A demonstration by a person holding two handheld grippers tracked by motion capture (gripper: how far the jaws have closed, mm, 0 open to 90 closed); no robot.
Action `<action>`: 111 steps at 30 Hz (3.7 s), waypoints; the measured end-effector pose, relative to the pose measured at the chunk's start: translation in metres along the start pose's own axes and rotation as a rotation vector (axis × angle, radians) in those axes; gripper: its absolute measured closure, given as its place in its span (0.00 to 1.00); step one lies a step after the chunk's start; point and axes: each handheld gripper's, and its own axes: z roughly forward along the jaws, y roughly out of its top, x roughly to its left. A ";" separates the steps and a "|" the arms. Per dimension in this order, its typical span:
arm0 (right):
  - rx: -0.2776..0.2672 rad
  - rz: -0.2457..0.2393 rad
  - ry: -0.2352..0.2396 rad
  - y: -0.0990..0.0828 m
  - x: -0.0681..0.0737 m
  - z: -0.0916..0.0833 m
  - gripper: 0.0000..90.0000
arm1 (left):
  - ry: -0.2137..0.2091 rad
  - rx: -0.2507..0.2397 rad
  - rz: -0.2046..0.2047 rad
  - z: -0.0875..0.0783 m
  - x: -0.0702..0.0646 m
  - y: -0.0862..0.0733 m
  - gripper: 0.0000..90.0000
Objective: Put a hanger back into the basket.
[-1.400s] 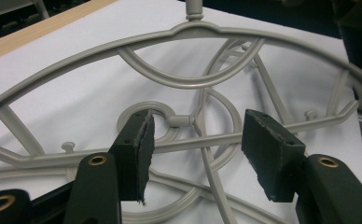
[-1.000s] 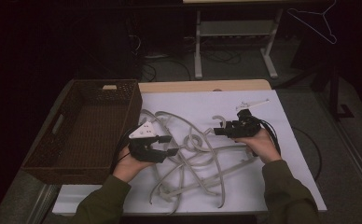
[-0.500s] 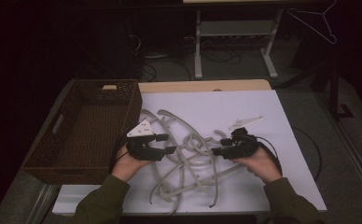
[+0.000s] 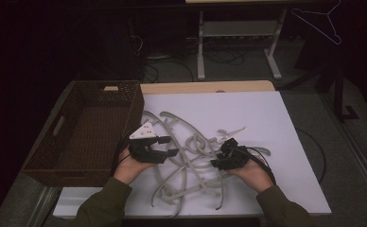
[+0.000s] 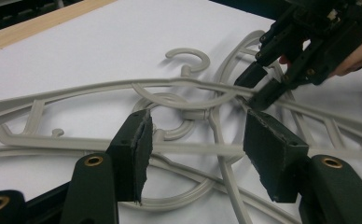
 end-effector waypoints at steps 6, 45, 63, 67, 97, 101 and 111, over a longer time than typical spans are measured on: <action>0.017 0.032 -0.023 -0.001 -0.008 0.000 0.78 | -0.003 0.003 0.000 0.001 0.000 0.000 0.46; -0.215 -0.293 0.166 0.011 -0.019 -0.087 0.91 | 0.065 0.003 0.155 -0.015 -0.003 0.046 0.42; -0.185 -0.381 0.230 0.019 -0.017 -0.087 0.91 | 0.080 0.120 0.258 -0.012 -0.008 0.041 0.73; -0.187 -0.400 0.236 0.021 -0.018 -0.086 0.91 | 0.078 0.141 0.296 -0.011 -0.010 0.042 0.74; -0.403 -0.298 0.130 0.031 -0.045 -0.107 0.21 | 0.002 0.090 0.190 -0.040 -0.003 0.049 0.92; -0.460 -0.262 0.101 0.026 -0.042 -0.112 0.16 | 0.052 0.076 0.165 -0.059 0.003 0.055 0.92; -0.533 -0.158 0.054 0.009 -0.044 -0.107 0.13 | 0.177 0.032 0.080 -0.118 0.031 0.055 0.92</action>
